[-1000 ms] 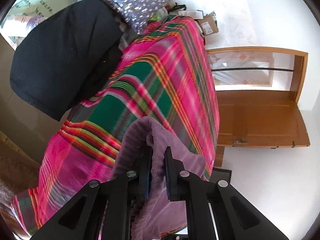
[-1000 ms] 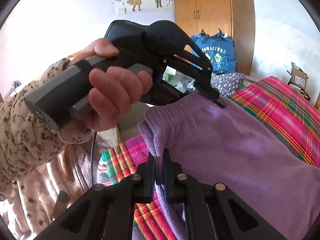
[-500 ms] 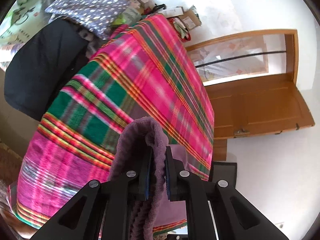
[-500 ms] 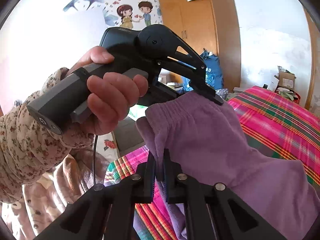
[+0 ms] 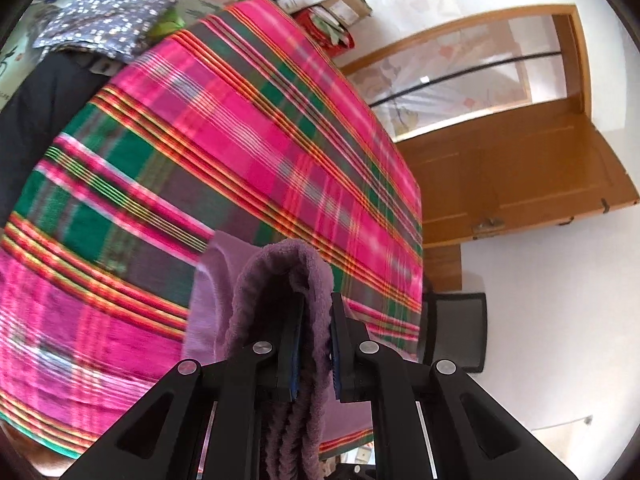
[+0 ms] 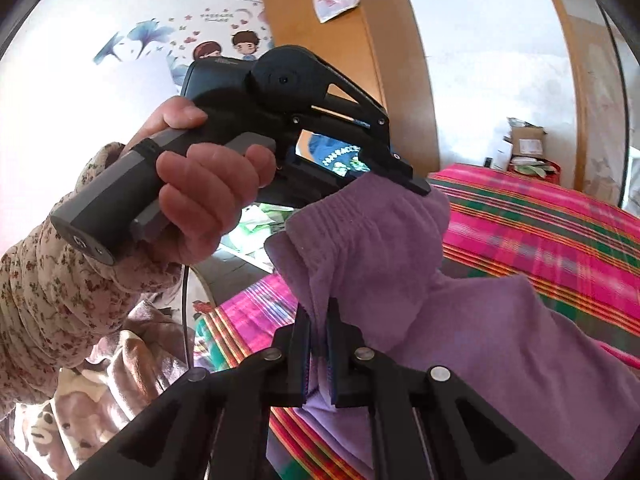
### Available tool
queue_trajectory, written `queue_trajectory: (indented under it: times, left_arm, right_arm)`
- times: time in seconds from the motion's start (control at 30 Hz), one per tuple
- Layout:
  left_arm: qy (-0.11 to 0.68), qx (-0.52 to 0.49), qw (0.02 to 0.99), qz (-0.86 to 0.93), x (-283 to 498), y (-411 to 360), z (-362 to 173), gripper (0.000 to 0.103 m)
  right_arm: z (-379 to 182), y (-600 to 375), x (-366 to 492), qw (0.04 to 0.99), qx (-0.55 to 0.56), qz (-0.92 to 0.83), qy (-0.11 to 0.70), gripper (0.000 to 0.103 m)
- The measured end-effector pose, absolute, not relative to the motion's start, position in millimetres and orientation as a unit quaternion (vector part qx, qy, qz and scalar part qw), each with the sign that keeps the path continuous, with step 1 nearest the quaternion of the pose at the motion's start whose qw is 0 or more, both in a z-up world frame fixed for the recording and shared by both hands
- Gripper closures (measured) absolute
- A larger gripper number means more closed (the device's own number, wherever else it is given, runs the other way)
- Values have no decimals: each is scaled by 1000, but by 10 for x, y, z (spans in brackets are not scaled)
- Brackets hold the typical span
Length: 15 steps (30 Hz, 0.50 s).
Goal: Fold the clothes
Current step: 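Lift the waistband with both grippers and carry it over the garment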
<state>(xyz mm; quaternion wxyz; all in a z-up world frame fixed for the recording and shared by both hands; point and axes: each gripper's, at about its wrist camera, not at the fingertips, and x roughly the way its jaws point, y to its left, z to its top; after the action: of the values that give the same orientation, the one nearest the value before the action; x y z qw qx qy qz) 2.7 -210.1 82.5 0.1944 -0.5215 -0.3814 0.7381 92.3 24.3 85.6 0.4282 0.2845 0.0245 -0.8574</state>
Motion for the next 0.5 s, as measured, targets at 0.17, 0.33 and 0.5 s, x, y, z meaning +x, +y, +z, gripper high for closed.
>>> queue_trajectory:
  times: [0.17,0.33,0.5]
  left_arm:
    - [-361,-537,199,736,0,-1820,809,91]
    - [-354,-546,208,730,-43,-1556,782,91]
    - [-337,-563,210,725,-99,-1292,726,91]
  right_arm:
    - [815,464,1013,410,291,-864,14,96]
    - [810,707,1014,391,293,-872,4,96]
    - [766,907,1026,373,302,-877,-6,96]
